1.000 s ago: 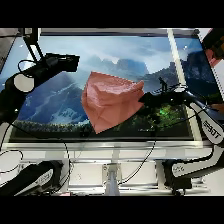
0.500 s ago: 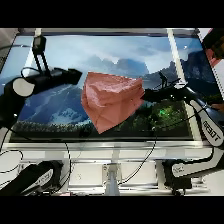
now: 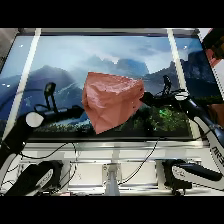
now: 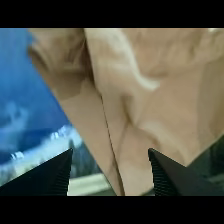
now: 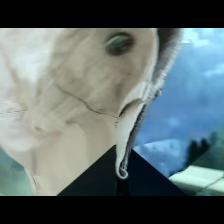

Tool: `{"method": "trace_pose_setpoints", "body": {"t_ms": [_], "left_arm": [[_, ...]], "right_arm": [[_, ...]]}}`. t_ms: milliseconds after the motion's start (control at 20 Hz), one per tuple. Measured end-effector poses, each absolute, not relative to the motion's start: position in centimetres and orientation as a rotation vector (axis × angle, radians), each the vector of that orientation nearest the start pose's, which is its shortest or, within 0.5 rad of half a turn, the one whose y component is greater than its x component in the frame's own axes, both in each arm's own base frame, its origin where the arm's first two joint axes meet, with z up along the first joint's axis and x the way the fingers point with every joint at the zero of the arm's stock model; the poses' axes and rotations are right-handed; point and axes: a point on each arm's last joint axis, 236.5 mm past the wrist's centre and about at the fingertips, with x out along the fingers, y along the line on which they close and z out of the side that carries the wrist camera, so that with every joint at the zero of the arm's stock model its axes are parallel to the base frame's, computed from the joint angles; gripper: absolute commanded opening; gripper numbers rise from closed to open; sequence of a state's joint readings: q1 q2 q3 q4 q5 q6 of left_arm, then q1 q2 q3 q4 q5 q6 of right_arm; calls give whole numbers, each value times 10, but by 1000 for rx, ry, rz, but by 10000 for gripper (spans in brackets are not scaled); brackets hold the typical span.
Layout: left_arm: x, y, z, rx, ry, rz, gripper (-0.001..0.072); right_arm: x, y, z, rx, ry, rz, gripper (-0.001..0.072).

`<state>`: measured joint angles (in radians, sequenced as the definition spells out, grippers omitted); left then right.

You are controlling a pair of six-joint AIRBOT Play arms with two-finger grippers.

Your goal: Fold the clothes and pants, and hang the long-sleeved shirts on hangers.

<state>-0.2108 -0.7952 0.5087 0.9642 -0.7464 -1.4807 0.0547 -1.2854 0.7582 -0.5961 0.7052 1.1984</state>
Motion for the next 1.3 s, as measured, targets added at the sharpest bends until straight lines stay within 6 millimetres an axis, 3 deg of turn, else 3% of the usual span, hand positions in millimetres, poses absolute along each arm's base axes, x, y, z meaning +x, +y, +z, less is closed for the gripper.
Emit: {"method": "trace_pose_setpoints", "body": {"t_ms": [50,350,750,950,1250,1300], "left_arm": [[268,-158,-18,-458,1079,-381,709],[219,-181,-57,-499,1206,-425,701],[213,-202,-100,-556,1273,-367,692],[216,-211,-109,-587,1275,-353,688],[214,-219,-120,-612,1290,-334,499],[213,-221,-122,-627,1298,-325,400]], "right_arm": [[382,152,-37,669,1063,342,21],[379,166,-23,653,1016,364,21],[378,170,-20,652,1008,369,21],[378,170,-20,652,1008,368,21],[378,170,-20,653,1010,370,21],[377,170,-20,653,1011,371,21]]}}
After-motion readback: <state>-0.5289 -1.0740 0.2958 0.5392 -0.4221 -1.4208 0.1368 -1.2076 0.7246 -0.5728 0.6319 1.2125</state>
